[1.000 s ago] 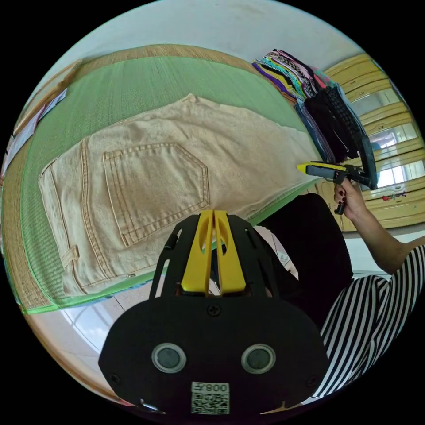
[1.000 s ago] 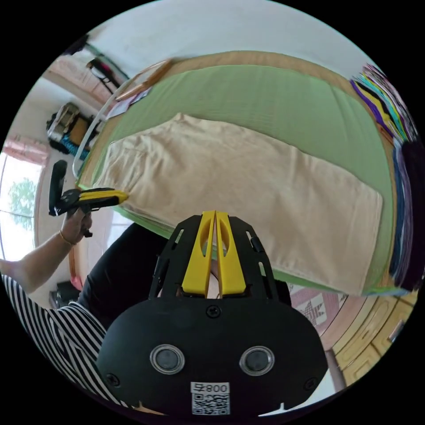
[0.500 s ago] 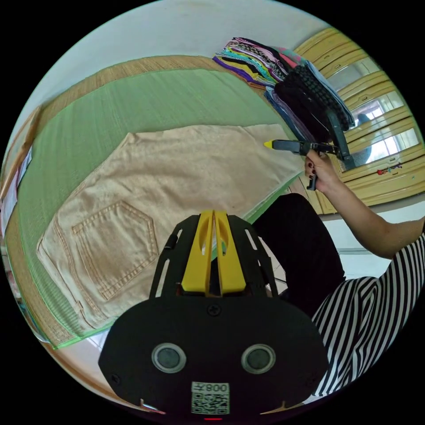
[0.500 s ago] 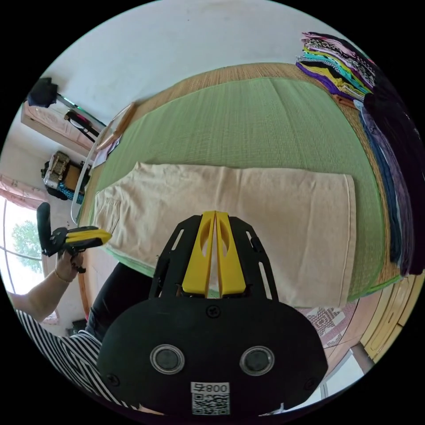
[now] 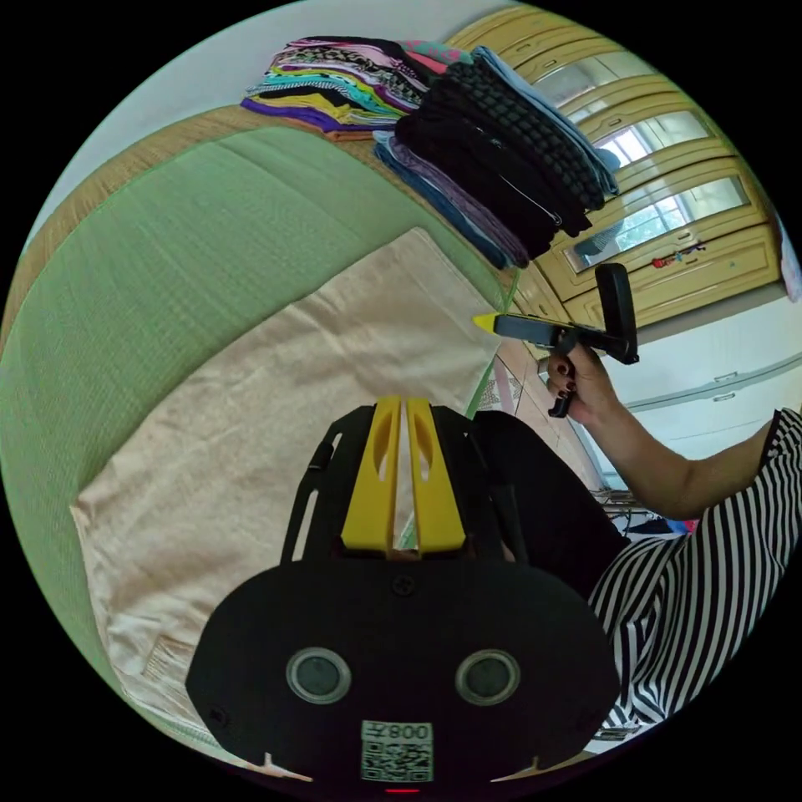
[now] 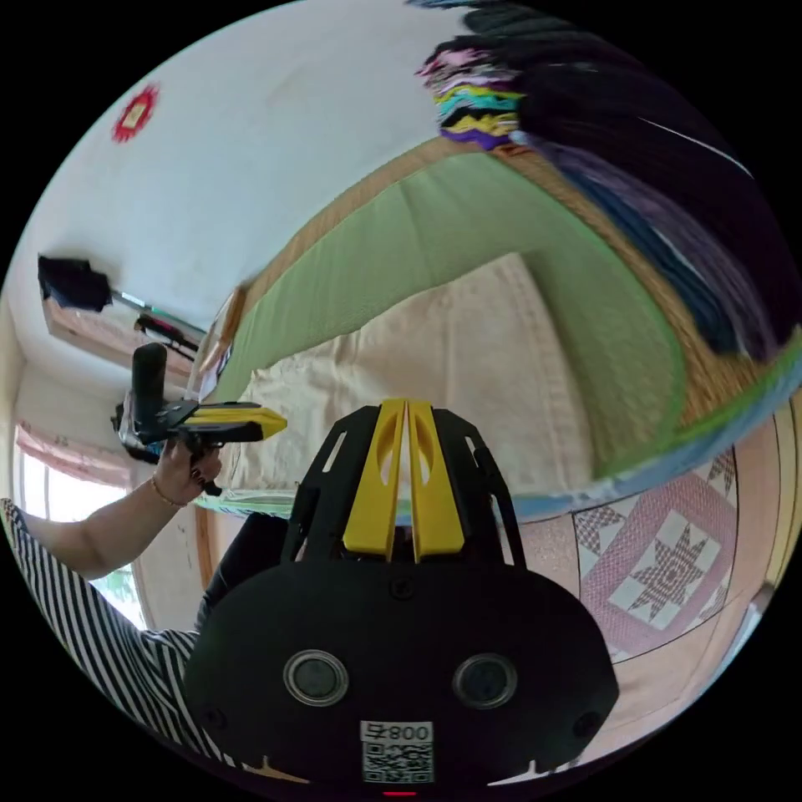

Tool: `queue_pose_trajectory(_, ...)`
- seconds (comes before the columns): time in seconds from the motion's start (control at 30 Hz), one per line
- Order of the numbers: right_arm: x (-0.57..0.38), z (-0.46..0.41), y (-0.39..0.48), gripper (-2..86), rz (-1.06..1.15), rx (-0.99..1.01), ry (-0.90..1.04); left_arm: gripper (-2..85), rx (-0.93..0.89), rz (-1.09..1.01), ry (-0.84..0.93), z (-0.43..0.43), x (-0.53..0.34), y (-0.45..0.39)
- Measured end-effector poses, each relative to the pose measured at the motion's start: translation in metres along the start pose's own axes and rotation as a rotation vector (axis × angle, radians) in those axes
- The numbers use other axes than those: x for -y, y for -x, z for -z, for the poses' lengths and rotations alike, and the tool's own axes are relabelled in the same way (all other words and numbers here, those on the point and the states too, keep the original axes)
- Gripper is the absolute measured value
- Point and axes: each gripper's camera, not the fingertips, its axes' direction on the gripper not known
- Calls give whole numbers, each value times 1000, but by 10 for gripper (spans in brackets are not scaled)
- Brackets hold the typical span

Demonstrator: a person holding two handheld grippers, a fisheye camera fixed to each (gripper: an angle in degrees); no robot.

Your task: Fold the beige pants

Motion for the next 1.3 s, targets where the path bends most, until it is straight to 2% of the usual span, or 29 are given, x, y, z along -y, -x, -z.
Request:
queue_pose_trajectory(0.13, -40, 78, -84, 70, -147, -29, -86, 41, 0, -63, 20, -38, 57, 1)
queue_pose_trajectory(0.23, -60, 105, -131, 82, -215, -38, -85, 57, 13, -92, 31, -68, 99, 3)
queue_pose_trajectory(0.43, -77, 125, -186, 88, -283, 101, -109, 71, 27, -78, 58, -125, 173, 13)
queue_pose_trajectory(0.53, -79, 134, -204, 88, -287, 155, -115, 72, 26, -69, 70, -150, 200, 17)
queue_pose_trajectory(0.67, -81, 146, -213, 89, -259, 113, -102, 72, 36, -91, 93, -184, 223, 16)
queue_pose_trajectory(0.9, -94, 174, -248, 80, -287, 211, -161, 72, 47, -84, 92, -224, 248, 24)
queue_pose_trajectory(1.3, -107, 205, -256, 76, -255, 181, -178, 72, 33, -100, 104, -270, 289, 29)
